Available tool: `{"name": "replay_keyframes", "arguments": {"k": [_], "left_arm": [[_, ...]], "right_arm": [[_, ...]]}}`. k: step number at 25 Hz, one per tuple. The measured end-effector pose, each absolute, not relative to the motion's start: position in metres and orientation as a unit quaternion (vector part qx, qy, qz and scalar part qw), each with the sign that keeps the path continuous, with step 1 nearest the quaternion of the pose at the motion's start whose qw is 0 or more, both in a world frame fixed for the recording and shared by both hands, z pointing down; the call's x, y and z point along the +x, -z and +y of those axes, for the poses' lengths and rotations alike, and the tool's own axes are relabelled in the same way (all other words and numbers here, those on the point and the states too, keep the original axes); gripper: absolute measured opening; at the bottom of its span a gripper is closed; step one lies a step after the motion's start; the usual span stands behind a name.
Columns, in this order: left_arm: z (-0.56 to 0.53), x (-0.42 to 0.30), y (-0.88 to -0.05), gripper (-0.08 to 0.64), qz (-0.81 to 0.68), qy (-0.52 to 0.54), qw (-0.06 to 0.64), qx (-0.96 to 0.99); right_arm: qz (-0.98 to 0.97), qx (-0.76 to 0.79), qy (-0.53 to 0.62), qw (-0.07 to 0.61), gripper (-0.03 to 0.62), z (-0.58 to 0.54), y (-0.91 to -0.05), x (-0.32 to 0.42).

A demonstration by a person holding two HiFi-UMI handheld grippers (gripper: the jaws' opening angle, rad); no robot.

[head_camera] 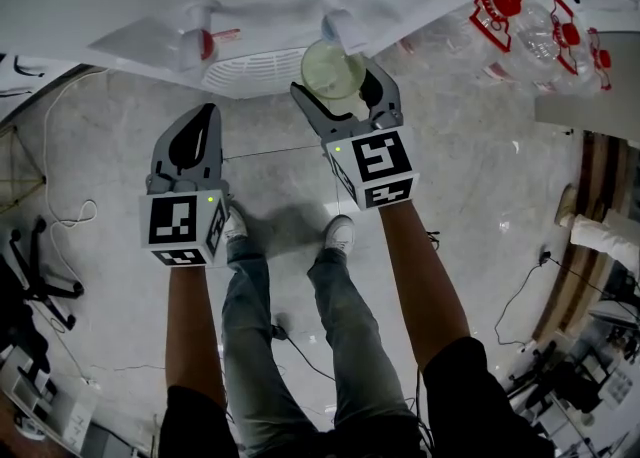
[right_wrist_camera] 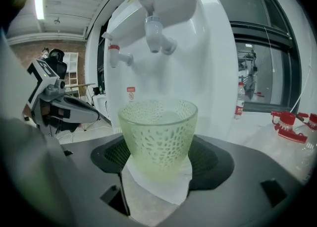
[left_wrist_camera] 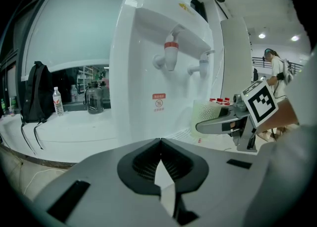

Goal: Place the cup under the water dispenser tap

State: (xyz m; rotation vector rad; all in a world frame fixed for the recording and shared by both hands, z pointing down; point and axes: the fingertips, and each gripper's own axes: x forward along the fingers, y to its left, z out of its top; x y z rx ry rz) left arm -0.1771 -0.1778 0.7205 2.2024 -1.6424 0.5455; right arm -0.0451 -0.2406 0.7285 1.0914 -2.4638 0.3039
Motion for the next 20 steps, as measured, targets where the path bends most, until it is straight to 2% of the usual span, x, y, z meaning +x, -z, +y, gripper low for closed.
{"name": "replay_keyframes", "arguments": {"k": [20], "left_arm": [[-0.178, -0.182, -0.735, 0.010, -0.573, -0.205, 0.171, 0.775]], "right_arm": [[-0.888, 0.402, -0.114, 0.193, 0.367, -0.257, -0.740, -0.058]]}}
